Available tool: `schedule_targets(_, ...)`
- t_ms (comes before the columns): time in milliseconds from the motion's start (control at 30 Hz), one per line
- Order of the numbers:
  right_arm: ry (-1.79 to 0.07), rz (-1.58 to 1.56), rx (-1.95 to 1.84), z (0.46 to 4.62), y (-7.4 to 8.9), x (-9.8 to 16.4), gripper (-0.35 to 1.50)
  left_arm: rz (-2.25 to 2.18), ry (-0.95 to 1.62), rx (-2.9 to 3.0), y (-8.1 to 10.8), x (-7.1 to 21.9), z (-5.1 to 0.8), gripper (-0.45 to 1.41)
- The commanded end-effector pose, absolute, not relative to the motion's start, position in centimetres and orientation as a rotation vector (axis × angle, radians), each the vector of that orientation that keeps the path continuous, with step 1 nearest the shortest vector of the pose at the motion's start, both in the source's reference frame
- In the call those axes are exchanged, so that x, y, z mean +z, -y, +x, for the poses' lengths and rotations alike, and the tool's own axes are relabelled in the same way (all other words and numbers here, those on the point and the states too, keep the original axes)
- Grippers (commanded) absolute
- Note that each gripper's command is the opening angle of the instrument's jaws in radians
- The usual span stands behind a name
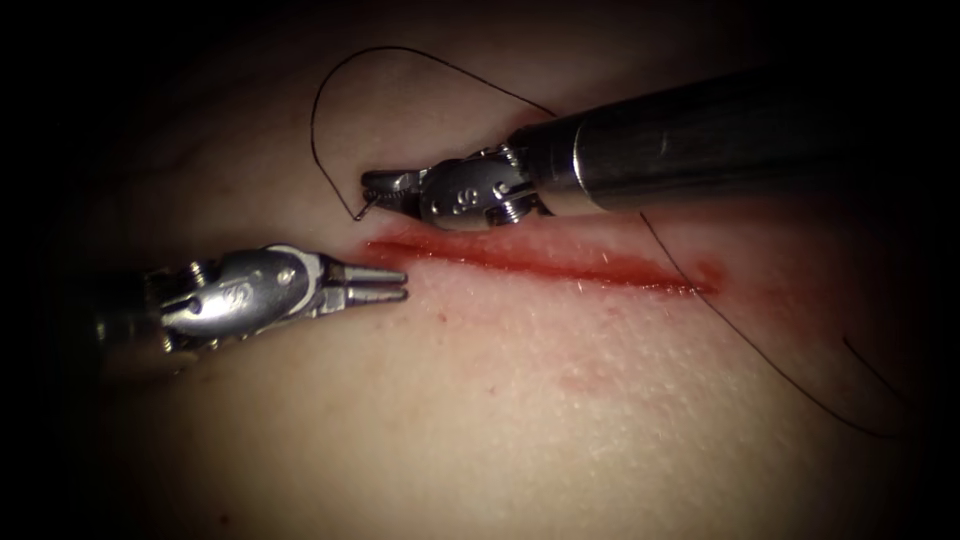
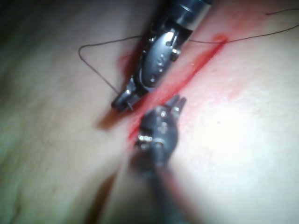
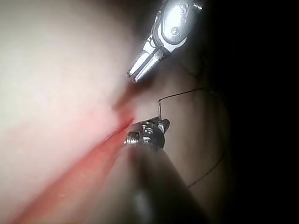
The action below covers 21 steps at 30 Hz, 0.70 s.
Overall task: Wound Closure
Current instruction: Use the right gripper to pass the needle through the top of the cut.
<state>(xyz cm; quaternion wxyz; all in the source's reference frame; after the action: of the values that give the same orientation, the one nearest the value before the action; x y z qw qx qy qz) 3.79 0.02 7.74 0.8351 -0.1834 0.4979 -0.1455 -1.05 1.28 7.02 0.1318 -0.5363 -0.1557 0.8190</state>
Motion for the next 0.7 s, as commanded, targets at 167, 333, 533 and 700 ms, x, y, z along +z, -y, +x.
schedule_targets(167,-1.092,-0.343,-0.191,3.73,-0.11,7.78,-0.35,-1.551,0.459,2.384,-1.26,7.09,-1.11,-0.35)
schedule_targets(333,-1.120,-0.323,-0.116,3.71,-0.16,7.79,-0.35,-1.550,0.455,2.385,-1.25,7.10,-1.13,-0.35)
schedule_targets(533,-1.145,-0.319,-0.056,3.69,-0.29,7.69,-0.35,-1.520,0.455,2.428,-1.20,7.26,-1.14,-0.35)
schedule_targets(700,-1.149,-0.316,-0.049,3.70,-0.27,7.67,-0.35,-1.486,0.434,2.476,-1.12,7.64,-1.17,-0.35)
